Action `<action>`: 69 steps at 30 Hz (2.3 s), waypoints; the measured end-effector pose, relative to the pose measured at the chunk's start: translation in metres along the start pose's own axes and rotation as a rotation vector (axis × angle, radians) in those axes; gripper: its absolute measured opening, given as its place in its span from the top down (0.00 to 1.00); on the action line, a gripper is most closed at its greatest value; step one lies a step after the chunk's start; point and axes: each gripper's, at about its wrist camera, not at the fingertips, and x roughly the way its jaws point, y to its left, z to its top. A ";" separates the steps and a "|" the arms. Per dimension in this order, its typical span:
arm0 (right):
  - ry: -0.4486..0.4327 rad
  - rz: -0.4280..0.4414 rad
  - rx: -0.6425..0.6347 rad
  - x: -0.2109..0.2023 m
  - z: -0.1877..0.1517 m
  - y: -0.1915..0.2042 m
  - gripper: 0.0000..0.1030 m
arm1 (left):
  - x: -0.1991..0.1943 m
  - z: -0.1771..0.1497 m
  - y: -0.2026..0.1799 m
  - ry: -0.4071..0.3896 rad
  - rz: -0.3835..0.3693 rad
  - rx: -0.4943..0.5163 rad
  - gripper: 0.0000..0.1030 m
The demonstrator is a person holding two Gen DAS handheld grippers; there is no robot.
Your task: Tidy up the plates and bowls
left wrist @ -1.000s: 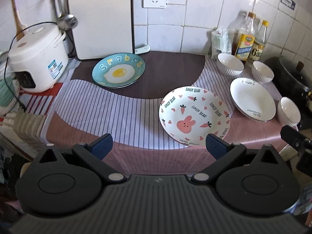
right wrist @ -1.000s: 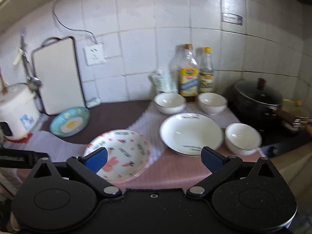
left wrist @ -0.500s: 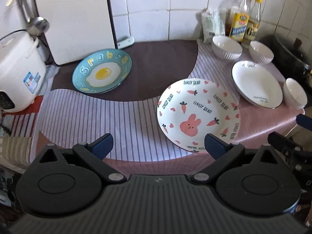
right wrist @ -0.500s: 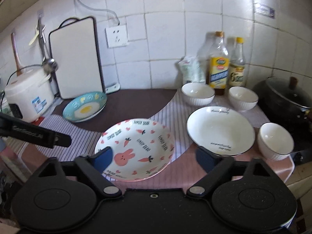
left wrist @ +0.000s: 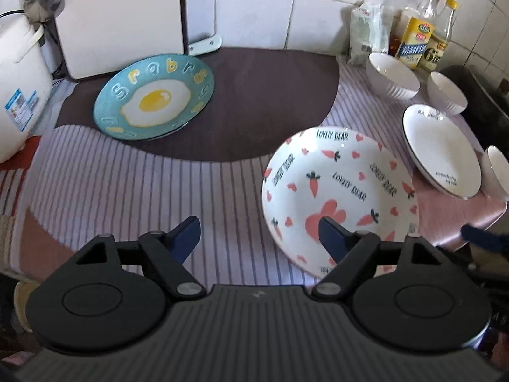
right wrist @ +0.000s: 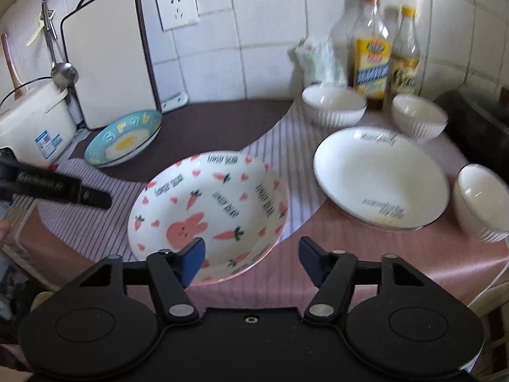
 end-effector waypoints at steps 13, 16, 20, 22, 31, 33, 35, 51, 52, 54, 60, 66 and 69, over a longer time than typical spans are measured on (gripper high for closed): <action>0.040 -0.019 0.102 0.058 -0.010 -0.023 0.63 | 0.064 0.003 0.000 0.063 -0.025 0.064 0.47; 0.035 0.007 0.114 0.060 -0.011 -0.026 0.73 | 0.072 0.006 0.005 0.088 -0.071 0.040 0.64; 0.063 0.043 0.117 0.068 -0.004 -0.030 0.78 | 0.083 0.008 0.026 0.179 -0.211 -0.109 0.74; 0.073 0.056 0.123 0.071 -0.002 -0.033 0.78 | 0.088 0.004 0.030 0.206 -0.214 -0.123 0.76; 0.056 0.128 0.190 0.083 -0.010 -0.043 0.78 | 0.089 -0.007 0.016 0.152 -0.212 -0.081 0.81; 0.040 0.143 0.235 0.087 -0.012 -0.047 0.77 | 0.088 -0.008 0.013 0.135 -0.205 -0.059 0.78; 0.035 0.152 0.234 0.089 -0.012 -0.049 0.79 | 0.086 -0.011 0.008 0.118 -0.183 -0.034 0.77; 0.038 0.182 0.111 0.083 0.011 -0.046 0.77 | 0.073 0.009 0.007 0.101 -0.178 0.005 0.77; 0.027 0.185 0.105 0.083 0.019 -0.045 0.77 | 0.071 0.013 0.007 0.095 -0.175 0.003 0.77; 0.012 0.190 0.101 0.083 0.028 -0.045 0.77 | 0.070 0.022 0.008 0.084 -0.172 0.000 0.77; -0.032 0.206 0.096 0.097 0.060 -0.044 0.77 | 0.069 0.061 0.011 0.029 -0.152 0.036 0.77; -0.065 0.212 0.085 0.114 0.087 -0.043 0.76 | 0.079 0.099 0.014 -0.016 -0.129 0.069 0.76; -0.057 0.206 0.084 0.131 0.105 -0.044 0.76 | 0.090 0.116 0.018 -0.013 -0.136 0.062 0.77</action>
